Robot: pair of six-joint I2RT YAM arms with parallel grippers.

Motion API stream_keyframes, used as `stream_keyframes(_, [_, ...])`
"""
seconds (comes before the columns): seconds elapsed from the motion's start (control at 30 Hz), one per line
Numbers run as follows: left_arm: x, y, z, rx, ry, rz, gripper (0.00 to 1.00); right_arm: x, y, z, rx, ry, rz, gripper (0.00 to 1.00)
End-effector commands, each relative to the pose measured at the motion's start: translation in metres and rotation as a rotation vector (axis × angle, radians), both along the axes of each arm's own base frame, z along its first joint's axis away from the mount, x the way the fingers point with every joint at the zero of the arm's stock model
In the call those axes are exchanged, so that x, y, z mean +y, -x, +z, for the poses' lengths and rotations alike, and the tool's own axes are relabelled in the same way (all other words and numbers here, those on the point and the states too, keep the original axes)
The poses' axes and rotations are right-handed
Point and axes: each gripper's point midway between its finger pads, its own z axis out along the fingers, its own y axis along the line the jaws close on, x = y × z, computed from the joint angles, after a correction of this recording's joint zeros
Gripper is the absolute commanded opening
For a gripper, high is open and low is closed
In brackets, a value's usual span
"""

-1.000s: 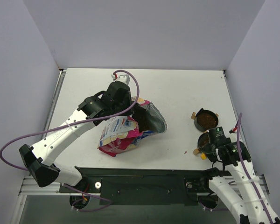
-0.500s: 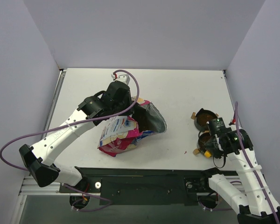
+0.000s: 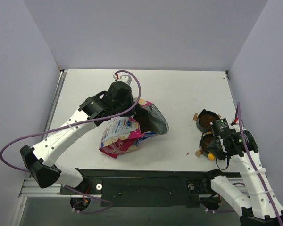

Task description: Serve the pet food

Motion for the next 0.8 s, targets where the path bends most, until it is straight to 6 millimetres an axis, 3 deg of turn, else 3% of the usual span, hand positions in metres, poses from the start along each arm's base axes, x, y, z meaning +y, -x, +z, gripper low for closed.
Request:
stream_keyframes(0.0, [-0.018,-0.019,0.056,-0.134,0.156,0.012,0.00,-0.004,0.005,0.011,-0.017,0.014,0.043,0.00])
stream_keyframes(0.13, [-0.014,-0.021,0.055,-0.124,0.156,0.038,0.00,-0.008,0.002,0.023,-0.053,0.045,0.098,0.00])
stream_keyframes(0.27, [-0.012,-0.022,0.058,-0.127,0.164,0.052,0.00,0.006,-0.012,0.036,-0.134,0.002,0.240,0.00])
stream_keyframes(0.37, [-0.012,-0.022,0.059,-0.132,0.172,0.057,0.00,0.064,-0.043,0.036,-0.274,-0.231,0.452,0.00])
stream_keyframes(0.4, [-0.012,-0.021,0.057,-0.127,0.179,0.057,0.00,0.078,-0.046,0.033,-0.280,-0.292,0.500,0.00])
stream_keyframes(0.43, [-0.012,-0.021,0.058,-0.128,0.188,0.059,0.00,0.091,-0.065,0.030,-0.329,-0.330,0.525,0.00])
stream_keyframes(0.47, [-0.013,-0.019,0.057,-0.119,0.200,0.056,0.00,0.102,-0.071,0.028,-0.344,-0.385,0.538,0.00])
stream_keyframes(0.5, [-0.013,-0.019,0.060,-0.119,0.213,0.052,0.00,0.111,-0.093,0.027,-0.418,-0.407,0.542,0.00])
stream_keyframes(0.6, [-0.017,-0.017,0.060,-0.076,0.246,0.047,0.00,0.119,-0.137,0.017,-0.494,-0.400,0.524,0.00])
stream_keyframes(0.67, [-0.015,-0.016,0.060,-0.065,0.246,0.053,0.00,0.121,-0.152,0.004,-0.447,-0.383,0.536,0.00])
stream_keyframes(0.77, [-0.012,-0.016,0.062,-0.074,0.247,0.061,0.00,0.136,-0.172,0.007,-0.459,-0.402,0.620,0.00])
